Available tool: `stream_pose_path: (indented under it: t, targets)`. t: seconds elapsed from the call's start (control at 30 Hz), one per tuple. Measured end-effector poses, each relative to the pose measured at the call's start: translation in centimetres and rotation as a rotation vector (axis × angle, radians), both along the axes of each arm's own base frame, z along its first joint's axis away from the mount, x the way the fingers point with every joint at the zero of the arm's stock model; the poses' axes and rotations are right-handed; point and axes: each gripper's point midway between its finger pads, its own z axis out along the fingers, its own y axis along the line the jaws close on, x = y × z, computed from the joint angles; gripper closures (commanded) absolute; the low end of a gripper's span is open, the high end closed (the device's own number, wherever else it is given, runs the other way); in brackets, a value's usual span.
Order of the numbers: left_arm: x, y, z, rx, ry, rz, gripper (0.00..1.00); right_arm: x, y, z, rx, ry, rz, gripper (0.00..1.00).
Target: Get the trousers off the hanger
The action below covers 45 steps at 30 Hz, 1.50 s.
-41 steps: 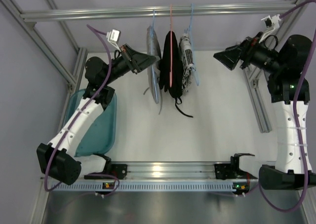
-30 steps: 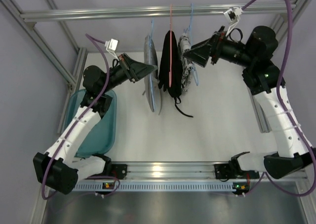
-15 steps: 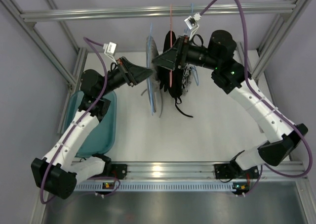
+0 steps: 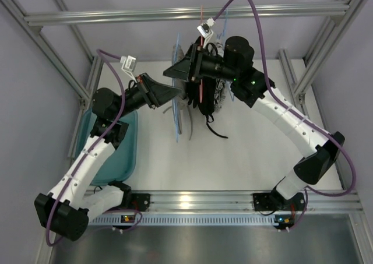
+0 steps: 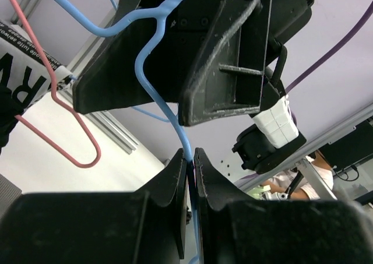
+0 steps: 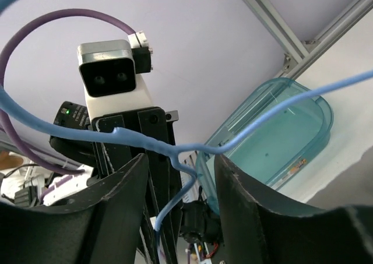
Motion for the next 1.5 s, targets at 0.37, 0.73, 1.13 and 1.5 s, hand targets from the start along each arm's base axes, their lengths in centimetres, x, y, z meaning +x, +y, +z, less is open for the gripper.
stream_pose_path:
  t: [0.37,0.73,1.13,1.5]
  targets:
    - [-1.0,0.4,-0.5,0.034,-0.057,0.008,0.69,-1.0,1.5,0.1,0.023,0.026,0.03,1.0]
    - [-3.2,4.8,0.3,0.23,-0.373,0.313,0.2,-2.9,1.8,-0.3,0.019,0.128,0.111,1.0]
    - [-4.2,8.8,-10.5,0.652,-0.564,0.422,0.1,-2.2,1.4,-0.7,0.001,0.179,0.041,1.0]
    - [-2.8,8.1,-20.1,0.848,-0.568,0.265,0.02,-0.4,0.5,-0.3,-0.024,0.173,-0.08,1.0]
